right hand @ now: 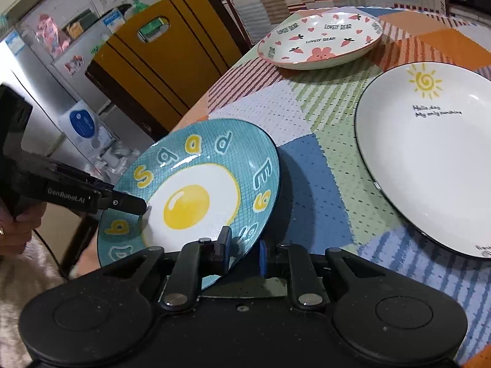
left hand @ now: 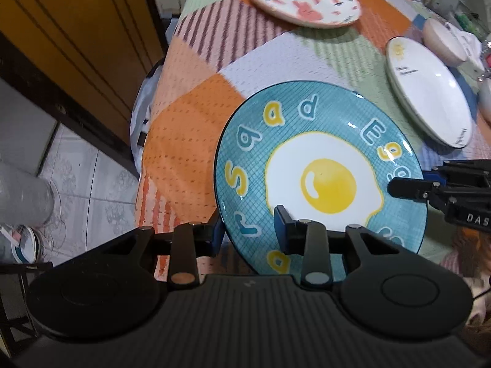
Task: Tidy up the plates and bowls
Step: 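Lift the blue egg plate and lower it onto the sunshine plate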
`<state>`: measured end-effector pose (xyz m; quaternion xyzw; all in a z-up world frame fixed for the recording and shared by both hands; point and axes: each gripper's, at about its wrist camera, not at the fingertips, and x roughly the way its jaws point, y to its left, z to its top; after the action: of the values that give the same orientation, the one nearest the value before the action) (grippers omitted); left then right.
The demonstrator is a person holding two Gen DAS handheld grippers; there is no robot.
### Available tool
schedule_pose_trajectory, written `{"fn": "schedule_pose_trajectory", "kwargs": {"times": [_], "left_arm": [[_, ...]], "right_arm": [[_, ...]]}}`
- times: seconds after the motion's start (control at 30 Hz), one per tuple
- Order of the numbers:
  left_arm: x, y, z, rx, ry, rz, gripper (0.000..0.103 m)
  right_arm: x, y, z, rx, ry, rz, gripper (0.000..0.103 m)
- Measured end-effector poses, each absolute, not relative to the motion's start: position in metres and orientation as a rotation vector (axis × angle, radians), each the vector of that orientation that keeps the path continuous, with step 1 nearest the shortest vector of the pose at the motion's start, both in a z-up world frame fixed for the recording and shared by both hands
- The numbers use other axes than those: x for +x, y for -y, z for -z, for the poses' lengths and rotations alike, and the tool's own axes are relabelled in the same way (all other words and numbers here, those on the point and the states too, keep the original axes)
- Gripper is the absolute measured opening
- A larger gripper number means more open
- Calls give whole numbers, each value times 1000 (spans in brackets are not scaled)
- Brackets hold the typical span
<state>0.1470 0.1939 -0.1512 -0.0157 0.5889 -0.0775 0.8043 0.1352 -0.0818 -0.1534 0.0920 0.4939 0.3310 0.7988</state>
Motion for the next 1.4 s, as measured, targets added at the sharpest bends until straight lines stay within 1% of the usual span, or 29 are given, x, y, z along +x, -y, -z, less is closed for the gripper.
{"fn": "schedule_pose_trajectory", "kwargs": {"times": [0.1,0.4,0.63,0.8,0.97,1.2,1.4], "left_arm": [[147,-182,135,-41,-1246,197,32],[155,-128,96,12,-1198,358,32],[187,-92,97,10,-1187,402,32],[215,-63,108,1,-1190,423,32],[233,-33,130,-15,-1201,405,33],[249,-19,148,-55,-1252,360,33],[258,-7,155,-32,-1281,341,33]], "right_arm": [[135,97,143,235,-1052,-720,22],[123,154,89,187,-962,-668,22],[128,189,71,181,-940,-589,22],[148,214,73,155,-947,-556,22],[170,243,89,166,-970,-527,22],[187,259,109,174,-1008,-495,22],[200,264,117,189,-1045,-469,22]]}}
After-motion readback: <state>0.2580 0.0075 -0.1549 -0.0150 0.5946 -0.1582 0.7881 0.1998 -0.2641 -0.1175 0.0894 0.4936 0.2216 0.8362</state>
